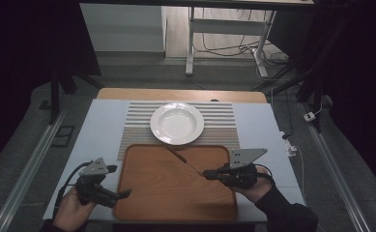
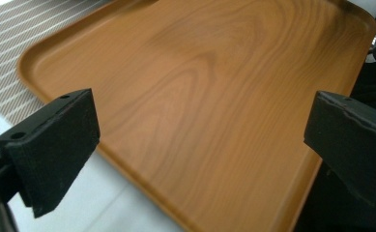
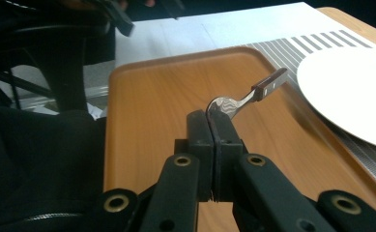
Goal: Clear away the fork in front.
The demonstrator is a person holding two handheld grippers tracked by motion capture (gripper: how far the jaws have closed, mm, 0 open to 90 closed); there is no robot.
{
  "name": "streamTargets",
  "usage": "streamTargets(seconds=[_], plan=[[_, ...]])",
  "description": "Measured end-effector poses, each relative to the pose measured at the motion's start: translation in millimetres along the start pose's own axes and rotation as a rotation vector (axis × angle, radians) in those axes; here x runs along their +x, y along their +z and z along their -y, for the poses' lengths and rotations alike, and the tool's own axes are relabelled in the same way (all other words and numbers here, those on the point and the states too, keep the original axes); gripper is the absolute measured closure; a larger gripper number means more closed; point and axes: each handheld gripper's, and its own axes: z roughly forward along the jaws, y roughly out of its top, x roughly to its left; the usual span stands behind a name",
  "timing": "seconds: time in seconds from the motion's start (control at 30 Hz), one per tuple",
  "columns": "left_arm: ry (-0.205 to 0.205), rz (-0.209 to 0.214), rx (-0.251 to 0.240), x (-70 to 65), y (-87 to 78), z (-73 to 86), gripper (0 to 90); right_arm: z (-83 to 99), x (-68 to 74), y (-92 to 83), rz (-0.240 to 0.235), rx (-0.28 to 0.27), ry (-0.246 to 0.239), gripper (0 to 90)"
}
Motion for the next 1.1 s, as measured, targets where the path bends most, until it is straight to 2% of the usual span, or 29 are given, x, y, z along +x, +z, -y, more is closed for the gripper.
streamTargets(seconds=[0.13, 0.37, 0.43, 0.53, 0.57, 0.6, 0.7, 0.73, 0.87, 0.93, 1.1], plan=[[0.050, 0.011, 0.005, 0.7, 11.7, -12.1, 0.0, 0.1, 4.6, 1.2, -0.020, -0.007, -0.003, 89.6], [0.124, 0.055, 0.043, -0.2, 32.8, -33.0, 0.0, -0.7, 12.6, 2.1, -0.062, -0.014, -0.016, 89.5], [0.148, 0.062, 0.053, -1.0, 38.9, -38.1, 0.0, -1.5, 15.2, 2.8, -0.092, -0.019, -0.017, 89.6], [0.191, 0.063, 0.065, -3.0, 47.6, -45.2, 0.0, -2.0, 17.0, 3.9, -0.111, -0.025, -0.020, 89.6], [0.204, 0.065, 0.066, -3.9, 50.3, -47.1, 0.0, -2.5, 18.9, 5.1, -0.135, -0.029, -0.023, 89.6], [0.218, 0.067, 0.067, -4.8, 52.8, -49.1, 0.0, -2.5, 18.9, 5.1, -0.135, -0.029, -0.023, 89.6], [0.254, 0.093, 0.082, -6.3, 59.5, -55.2, 0.0, -4.1, 22.6, 7.4, -0.176, -0.029, -0.033, 89.6], [0.265, 0.108, 0.084, -7.1, 61.8, -56.9, 0.0, -4.1, 22.6, 7.4, -0.176, -0.029, -0.033, 89.6], [0.356, 0.124, 0.120, -13.1, 70.0, -62.3, 0.0, -4.8, 25.3, 10.0, -0.218, -0.025, -0.045, 89.6], [0.390, 0.135, 0.129, -16.5, 74.0, -64.4, 0.1, -5.4, 27.4, 11.9, -0.254, -0.017, -0.058, 89.6], [0.473, 0.147, 0.149, -24.0, 80.1, -67.4, 5.0, -6.3, 30.8, 14.6, -0.285, -0.012, -0.077, 89.6]])
